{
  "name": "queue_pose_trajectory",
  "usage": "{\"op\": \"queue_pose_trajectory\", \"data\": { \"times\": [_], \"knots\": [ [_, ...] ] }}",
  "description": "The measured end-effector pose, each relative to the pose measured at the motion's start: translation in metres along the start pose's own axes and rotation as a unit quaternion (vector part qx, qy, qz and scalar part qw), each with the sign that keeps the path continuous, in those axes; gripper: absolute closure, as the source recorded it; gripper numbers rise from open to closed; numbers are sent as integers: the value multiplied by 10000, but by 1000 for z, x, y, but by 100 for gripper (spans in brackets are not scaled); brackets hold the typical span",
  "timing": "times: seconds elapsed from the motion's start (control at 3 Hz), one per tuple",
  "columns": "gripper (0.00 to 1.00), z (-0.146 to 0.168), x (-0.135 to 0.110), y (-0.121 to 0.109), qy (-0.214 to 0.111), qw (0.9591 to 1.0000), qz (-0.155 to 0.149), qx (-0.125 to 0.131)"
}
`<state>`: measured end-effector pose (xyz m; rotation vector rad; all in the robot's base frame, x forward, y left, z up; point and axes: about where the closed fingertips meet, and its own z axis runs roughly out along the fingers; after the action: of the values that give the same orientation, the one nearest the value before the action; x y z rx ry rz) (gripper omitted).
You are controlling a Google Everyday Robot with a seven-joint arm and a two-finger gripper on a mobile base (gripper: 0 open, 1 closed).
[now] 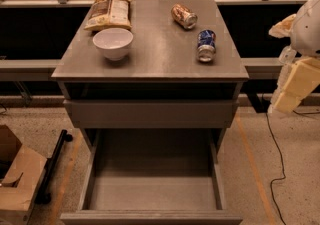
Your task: Place pepsi can into middle drawer
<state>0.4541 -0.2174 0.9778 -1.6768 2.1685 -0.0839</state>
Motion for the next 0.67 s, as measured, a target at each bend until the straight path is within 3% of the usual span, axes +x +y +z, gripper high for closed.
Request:
{"op": "queue_pose_trajectory", "data": {
  "times": [0.33, 0.67],
  "knots": [
    [0, 19, -3, -31, -432, 9988, 21, 209],
    [0, 20, -5, -33, -450, 9987, 37, 229]
  ]
}}
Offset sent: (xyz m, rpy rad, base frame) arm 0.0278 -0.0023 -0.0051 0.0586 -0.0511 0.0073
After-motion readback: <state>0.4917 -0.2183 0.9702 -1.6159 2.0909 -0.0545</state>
